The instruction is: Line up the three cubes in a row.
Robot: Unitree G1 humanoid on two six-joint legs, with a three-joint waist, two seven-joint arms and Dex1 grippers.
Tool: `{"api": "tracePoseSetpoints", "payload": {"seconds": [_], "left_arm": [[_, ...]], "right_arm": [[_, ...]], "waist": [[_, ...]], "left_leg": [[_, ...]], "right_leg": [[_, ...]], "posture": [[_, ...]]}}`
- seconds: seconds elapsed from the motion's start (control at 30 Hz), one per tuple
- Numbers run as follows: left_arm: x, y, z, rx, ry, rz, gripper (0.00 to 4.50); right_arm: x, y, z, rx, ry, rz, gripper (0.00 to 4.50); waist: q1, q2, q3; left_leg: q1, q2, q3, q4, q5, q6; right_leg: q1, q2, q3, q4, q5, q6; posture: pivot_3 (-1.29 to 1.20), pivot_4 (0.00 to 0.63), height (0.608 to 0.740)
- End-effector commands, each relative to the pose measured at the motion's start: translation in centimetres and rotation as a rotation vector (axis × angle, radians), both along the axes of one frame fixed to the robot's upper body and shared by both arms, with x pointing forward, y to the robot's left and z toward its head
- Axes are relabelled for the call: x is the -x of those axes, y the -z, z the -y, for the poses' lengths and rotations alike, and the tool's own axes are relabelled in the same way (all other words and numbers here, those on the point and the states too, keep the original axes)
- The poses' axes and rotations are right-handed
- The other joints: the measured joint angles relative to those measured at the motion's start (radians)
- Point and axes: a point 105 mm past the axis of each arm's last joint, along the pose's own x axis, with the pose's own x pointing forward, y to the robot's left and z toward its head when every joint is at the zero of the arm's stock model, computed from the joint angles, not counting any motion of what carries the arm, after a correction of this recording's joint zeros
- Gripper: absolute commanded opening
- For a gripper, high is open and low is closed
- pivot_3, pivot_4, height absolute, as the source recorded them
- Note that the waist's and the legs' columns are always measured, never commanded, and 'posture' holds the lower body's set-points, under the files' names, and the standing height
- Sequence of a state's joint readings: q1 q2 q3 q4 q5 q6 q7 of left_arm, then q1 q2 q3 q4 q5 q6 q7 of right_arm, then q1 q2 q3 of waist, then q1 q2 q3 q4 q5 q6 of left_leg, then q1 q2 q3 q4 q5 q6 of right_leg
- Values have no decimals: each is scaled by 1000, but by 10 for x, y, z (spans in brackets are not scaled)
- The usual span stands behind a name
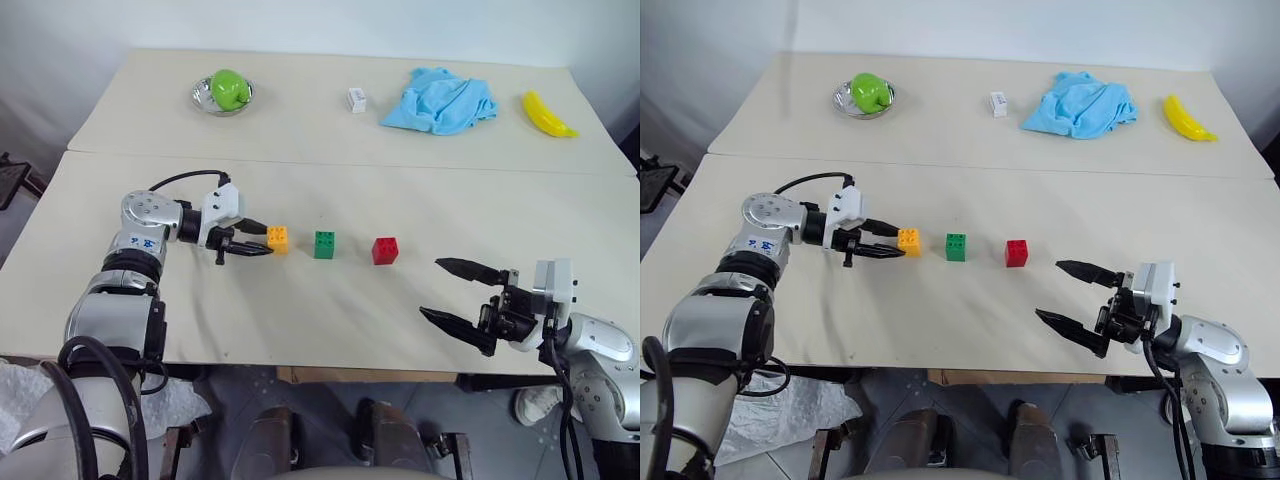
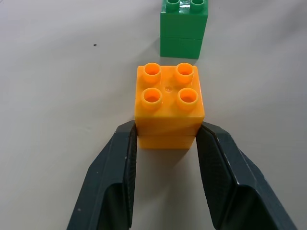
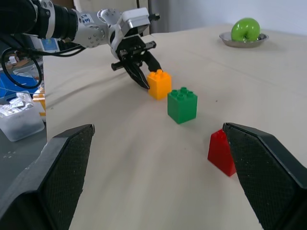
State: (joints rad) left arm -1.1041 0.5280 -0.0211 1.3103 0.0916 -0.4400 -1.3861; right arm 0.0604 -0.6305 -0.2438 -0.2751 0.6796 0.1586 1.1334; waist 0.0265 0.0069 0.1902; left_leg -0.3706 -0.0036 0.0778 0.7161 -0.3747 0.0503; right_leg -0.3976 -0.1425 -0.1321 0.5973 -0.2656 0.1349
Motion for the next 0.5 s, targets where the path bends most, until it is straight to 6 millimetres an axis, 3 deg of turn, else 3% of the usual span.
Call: {"api": "tracePoseSetpoints", "payload": {"seconds": [0.03, 0.3, 0.5], "left_arm": [[-2, -7, 0, -11, -3, -18, 1454], [-4, -14, -6, 3, -25, 20, 3848], [-3, -11, -17, 15, -66, 30, 3848]], "right_arm": [[5, -10, 1, 4, 8, 48, 4500], [4, -8, 0, -1, 15, 47, 4500], [-2, -9, -1, -2, -5, 53, 4500]], "waist": [[-1, 0, 0], [-3, 0, 0], [-4, 0, 0]], "left_leg": [[0, 0, 0, 0, 0, 0], [0, 0, 0, 0, 0, 0], [0, 0, -1, 0, 0, 0]], "right_leg": [[0, 0, 0, 0, 0, 0], [0, 0, 0, 0, 0, 0], [0, 0, 0, -1, 0, 0]], "posture": [[0, 150, 740], [0, 150, 740], [0, 150, 740]]}}
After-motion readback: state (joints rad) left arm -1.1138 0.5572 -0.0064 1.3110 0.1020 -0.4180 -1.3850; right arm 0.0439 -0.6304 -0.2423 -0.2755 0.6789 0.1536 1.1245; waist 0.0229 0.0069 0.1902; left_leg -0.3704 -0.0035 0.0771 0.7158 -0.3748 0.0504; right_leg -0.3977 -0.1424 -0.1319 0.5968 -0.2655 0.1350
